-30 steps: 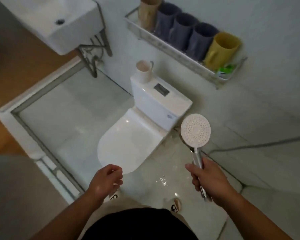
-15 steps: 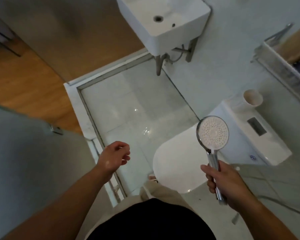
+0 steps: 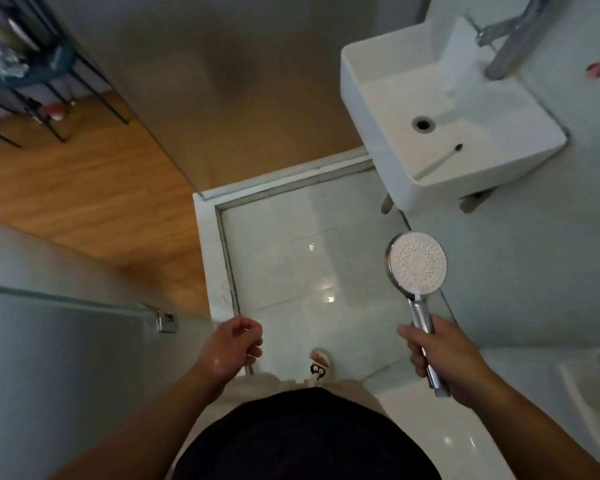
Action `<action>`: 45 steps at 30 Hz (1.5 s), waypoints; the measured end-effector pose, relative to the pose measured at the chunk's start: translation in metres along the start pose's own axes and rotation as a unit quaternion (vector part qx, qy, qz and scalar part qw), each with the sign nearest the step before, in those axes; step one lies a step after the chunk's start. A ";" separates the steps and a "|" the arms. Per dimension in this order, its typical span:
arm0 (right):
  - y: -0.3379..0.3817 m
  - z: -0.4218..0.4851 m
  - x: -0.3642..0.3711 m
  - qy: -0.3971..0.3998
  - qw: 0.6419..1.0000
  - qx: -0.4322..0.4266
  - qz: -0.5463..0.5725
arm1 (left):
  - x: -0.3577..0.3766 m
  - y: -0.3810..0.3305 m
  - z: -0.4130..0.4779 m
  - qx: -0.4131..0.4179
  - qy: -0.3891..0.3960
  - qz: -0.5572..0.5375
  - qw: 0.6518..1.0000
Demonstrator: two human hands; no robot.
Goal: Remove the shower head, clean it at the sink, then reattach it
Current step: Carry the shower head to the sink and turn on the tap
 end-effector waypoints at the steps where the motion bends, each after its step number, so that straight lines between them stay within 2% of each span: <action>1: 0.025 0.013 0.006 0.001 1.000 -0.010 -0.005 | -0.006 -0.010 0.012 0.000 -0.008 -0.006 1.000; 4: 0.087 0.042 0.021 0.002 0.999 -0.033 -0.005 | -0.018 -0.039 0.048 -0.002 -0.018 -0.031 0.999; 9: 0.160 0.081 0.040 -0.007 0.998 -0.056 0.016 | -0.016 -0.103 0.130 0.006 0.011 -0.046 0.999; 12: 0.179 0.091 0.043 -0.030 0.999 -0.041 0.014 | -0.012 -0.147 0.188 0.012 0.048 -0.020 0.999; 18: 0.212 0.108 0.028 -0.124 0.990 -0.007 0.070 | -0.001 -0.273 0.311 0.037 0.136 0.084 0.986; 23: 0.249 0.134 0.012 -0.176 0.974 0.000 0.146 | 0.046 -0.381 0.371 0.086 0.182 0.144 0.969; 27: 0.297 0.176 -0.010 -0.169 0.969 -0.018 0.179 | 0.115 -0.440 0.386 0.127 0.247 0.187 0.942; 33: 0.345 0.236 -0.044 -0.153 0.963 0.002 0.222 | 0.223 -0.469 0.353 0.112 0.343 0.221 0.906; 36: 0.361 0.258 -0.055 -0.152 0.969 0.018 0.193 | 0.263 -0.468 0.343 0.071 0.372 0.243 0.893; 41: 0.372 0.281 -0.053 -0.105 0.971 0.066 0.204 | 0.305 -0.458 0.347 -0.034 0.380 0.249 0.890; 45: 0.382 0.291 -0.047 -0.115 0.967 0.060 0.221 | 0.319 -0.451 0.361 -0.084 0.350 0.248 0.900</action>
Point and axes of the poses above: each hand's wrist, its own z-axis towards the middle knuckle, its own x-axis out of the palm, y = z × x, the point moved 7 cm from there along z, towards the middle knuckle, and after that the axes turned 6 degrees about x, right-handed, at the moved point
